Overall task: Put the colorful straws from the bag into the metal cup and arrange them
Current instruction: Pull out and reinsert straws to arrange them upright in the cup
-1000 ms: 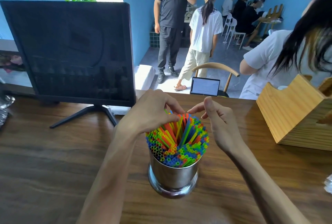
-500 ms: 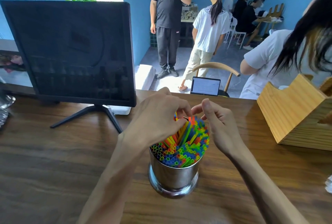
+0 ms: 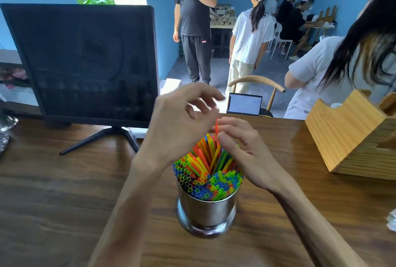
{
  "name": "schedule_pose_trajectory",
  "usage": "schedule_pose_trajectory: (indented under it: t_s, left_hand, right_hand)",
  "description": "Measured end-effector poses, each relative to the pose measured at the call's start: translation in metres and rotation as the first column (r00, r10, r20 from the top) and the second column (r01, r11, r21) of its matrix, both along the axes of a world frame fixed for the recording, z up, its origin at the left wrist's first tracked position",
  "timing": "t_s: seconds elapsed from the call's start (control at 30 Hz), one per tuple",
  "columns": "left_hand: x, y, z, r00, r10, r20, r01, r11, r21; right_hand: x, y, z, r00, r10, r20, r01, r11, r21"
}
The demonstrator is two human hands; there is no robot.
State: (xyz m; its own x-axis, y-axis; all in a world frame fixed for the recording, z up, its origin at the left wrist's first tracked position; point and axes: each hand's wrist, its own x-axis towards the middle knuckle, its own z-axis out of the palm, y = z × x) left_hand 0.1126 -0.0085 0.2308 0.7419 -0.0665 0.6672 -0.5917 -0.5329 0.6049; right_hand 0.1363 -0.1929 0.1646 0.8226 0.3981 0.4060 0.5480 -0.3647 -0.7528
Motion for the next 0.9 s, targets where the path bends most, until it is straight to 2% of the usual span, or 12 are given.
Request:
schedule_pose_trajectory:
  t_s: [0.13,0.23,0.33,0.4,0.47,0.53,0.57,0.6,0.67,0.73,0.8,0.9]
  left_hand:
    - [0.000,0.002,0.011,0.994,-0.003,0.108,0.048,0.906,-0.420]
    - [-0.001,0.013,0.016,0.985,0.029,0.170,0.075,0.817,-0.572]
    - [-0.003,0.030,0.016,0.984,0.046,0.173,0.074,0.775,-0.627]
    - [-0.004,0.039,0.013,0.995,-0.010,0.099,0.066,0.808,-0.586]
    - [-0.006,0.046,0.009,0.996,-0.064,-0.067,0.025,0.886,-0.462]
    - [-0.008,0.052,0.004,0.947,-0.121,-0.296,0.051,0.971,-0.233]
    - [-0.009,0.053,0.002,0.897,-0.146,-0.417,0.123,0.989,-0.082]
    - [-0.011,0.053,0.000,0.833,-0.162,-0.529,0.225,0.973,0.057]
    - [-0.013,0.049,-0.002,0.733,-0.154,-0.663,0.366,0.910,0.193]
    - [-0.011,0.045,-0.005,0.775,-0.093,-0.625,0.293,0.930,0.224]
    - [-0.005,0.041,-0.008,0.849,0.032,-0.527,0.116,0.962,0.246]
    - [0.005,0.030,-0.011,0.889,0.128,-0.440,-0.024,0.972,0.234]
  right_hand:
    - [-0.003,0.003,0.009,0.999,0.046,-0.014,-0.046,0.998,0.047]
    - [-0.003,-0.003,0.020,0.996,0.055,-0.072,-0.037,0.973,0.228]
    - [-0.001,-0.012,0.031,0.998,0.024,-0.065,0.006,0.905,0.424]
    - [0.004,-0.021,0.036,0.992,0.037,-0.117,0.042,0.797,0.603]
    - [0.010,-0.030,0.041,0.981,0.097,-0.169,0.065,0.653,0.755]
    - [0.014,-0.035,0.046,0.975,0.136,-0.175,0.075,0.540,0.838]
    - [0.016,-0.036,0.048,0.977,0.134,-0.164,0.072,0.522,0.850]
    - [0.018,-0.036,0.048,0.982,0.115,-0.149,0.067,0.529,0.846]
    - [0.017,-0.035,0.049,0.988,0.078,-0.132,0.062,0.582,0.811]
    - [0.015,-0.033,0.047,0.995,0.022,-0.093,0.056,0.653,0.755]
    - [0.010,-0.027,0.044,0.999,-0.040,-0.004,0.033,0.759,0.650]
    - [0.000,-0.013,0.030,0.997,-0.034,0.071,-0.003,0.887,0.462]
